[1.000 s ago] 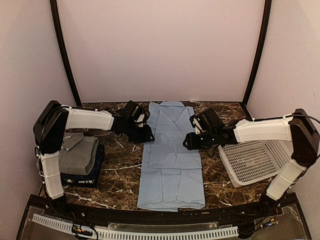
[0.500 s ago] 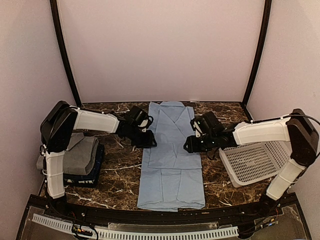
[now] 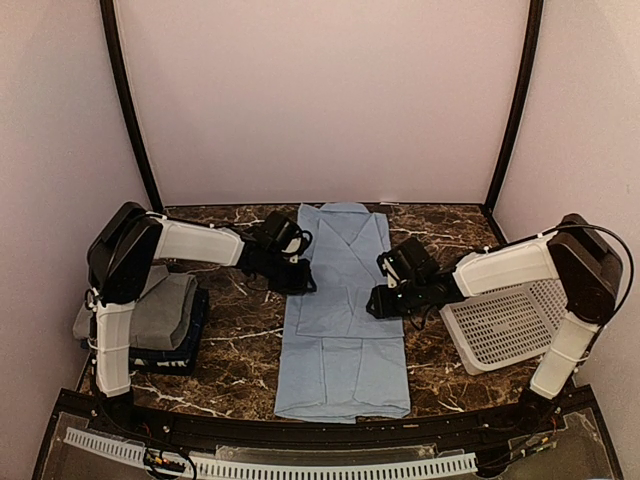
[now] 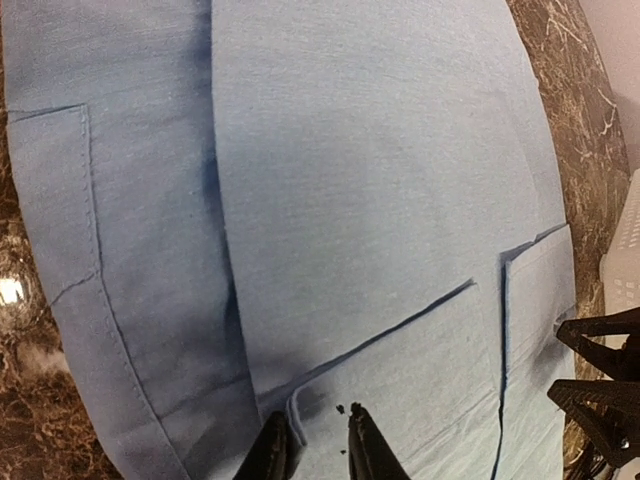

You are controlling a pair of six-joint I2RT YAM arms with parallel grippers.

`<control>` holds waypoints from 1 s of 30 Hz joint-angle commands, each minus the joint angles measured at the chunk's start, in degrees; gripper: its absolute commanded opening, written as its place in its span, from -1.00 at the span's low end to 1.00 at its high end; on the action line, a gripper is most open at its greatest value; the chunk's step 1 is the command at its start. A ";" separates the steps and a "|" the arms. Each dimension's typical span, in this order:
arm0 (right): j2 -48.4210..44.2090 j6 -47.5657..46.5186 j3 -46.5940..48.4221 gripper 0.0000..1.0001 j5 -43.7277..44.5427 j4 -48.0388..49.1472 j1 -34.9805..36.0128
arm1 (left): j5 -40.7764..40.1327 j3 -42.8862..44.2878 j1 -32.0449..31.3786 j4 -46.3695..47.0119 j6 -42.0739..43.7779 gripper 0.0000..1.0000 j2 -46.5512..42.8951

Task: Fold and stack the long sleeve shirts
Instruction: Flatten out the crumpled shirt at the center of the board.

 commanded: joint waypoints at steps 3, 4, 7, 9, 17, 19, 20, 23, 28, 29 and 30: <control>1.47 0.76 -1.26 -0.11 -0.69 2.82 -0.18 | 0.82 2.07 -0.65 -0.57 0.99 -0.77 -0.33; 1.65 0.73 -1.31 -0.11 -0.69 2.82 -0.14 | 0.73 2.28 -0.67 -0.81 1.01 -0.80 -0.40; 2.18 0.65 -1.42 -0.11 -0.76 3.03 -0.13 | 0.42 2.37 -0.76 -1.45 1.04 -0.90 -1.06; 2.74 0.69 -1.41 -0.12 -0.69 3.09 -0.13 | 0.03 2.33 -0.77 -1.80 1.11 -0.97 -1.80; 3.78 0.64 -1.58 -0.13 -0.69 3.20 -0.12 | -4.20 0.44 -0.69 -3.12 1.34 -1.00 -8.31; 3.93 0.65 -1.59 -0.13 -0.69 3.21 -0.13 | -5.65 -0.45 -0.62 -3.01 1.42 -1.00 -10.86; 3.98 0.57 -1.58 -0.13 -0.72 3.22 -0.13 | -6.09 -0.66 -0.60 -3.12 1.45 -1.00 -12.41; 4.27 0.56 -1.59 -0.13 -0.69 3.22 -0.13 | -8.10 -1.53 -0.28 -3.73 1.63 -1.00 -15.11; 4.37 0.56 -1.58 -0.13 -0.69 3.31 -0.14 | -12.11 -2.69 0.63 -5.11 1.49 -1.00 -19.77; 4.36 0.48 -1.58 -0.13 -0.69 3.30 -0.18 | -12.53 -2.89 0.92 -5.28 1.49 -1.00 -20.96; 4.37 0.48 -1.65 -0.13 -0.69 3.26 -0.14 | -13.88 -3.03 1.09 -5.41 1.49 -1.00 -21.53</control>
